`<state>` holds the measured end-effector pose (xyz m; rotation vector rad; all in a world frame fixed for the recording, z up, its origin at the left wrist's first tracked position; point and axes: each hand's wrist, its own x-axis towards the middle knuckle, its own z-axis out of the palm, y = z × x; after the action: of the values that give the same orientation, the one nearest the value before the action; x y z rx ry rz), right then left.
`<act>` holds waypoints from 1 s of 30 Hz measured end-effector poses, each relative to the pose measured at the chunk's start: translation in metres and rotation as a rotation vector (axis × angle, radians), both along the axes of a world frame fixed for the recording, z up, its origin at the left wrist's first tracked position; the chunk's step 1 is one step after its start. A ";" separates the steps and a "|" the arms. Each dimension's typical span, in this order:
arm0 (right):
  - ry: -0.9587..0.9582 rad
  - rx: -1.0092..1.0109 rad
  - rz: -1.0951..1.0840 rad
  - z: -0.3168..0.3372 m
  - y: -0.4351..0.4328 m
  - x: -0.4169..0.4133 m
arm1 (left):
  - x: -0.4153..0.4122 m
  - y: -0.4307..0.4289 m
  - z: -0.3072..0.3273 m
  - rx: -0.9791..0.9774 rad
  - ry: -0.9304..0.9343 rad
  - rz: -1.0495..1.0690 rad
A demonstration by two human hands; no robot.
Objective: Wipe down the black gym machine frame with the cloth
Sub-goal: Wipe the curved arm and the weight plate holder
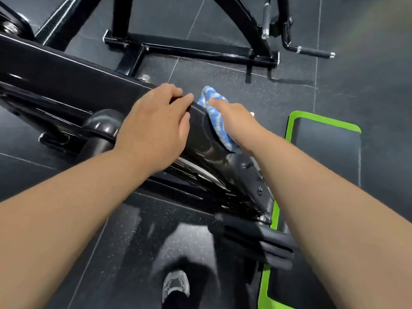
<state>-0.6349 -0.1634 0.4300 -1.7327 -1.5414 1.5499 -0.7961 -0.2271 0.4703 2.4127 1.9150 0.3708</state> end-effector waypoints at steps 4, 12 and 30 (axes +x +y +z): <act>0.025 -0.170 -0.062 -0.032 -0.017 0.037 | 0.005 -0.027 -0.007 -0.037 0.103 0.010; 0.065 -0.004 -0.037 0.003 -0.023 0.016 | 0.019 -0.072 -0.027 0.062 -0.202 0.174; 0.064 0.794 -0.190 -0.033 -0.086 -0.017 | 0.046 -0.069 -0.078 -0.162 -1.241 0.549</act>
<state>-0.6516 -0.2495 0.3967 -1.2942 -1.5926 0.7244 -0.7500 -0.2960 0.3921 0.9538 1.7061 1.2602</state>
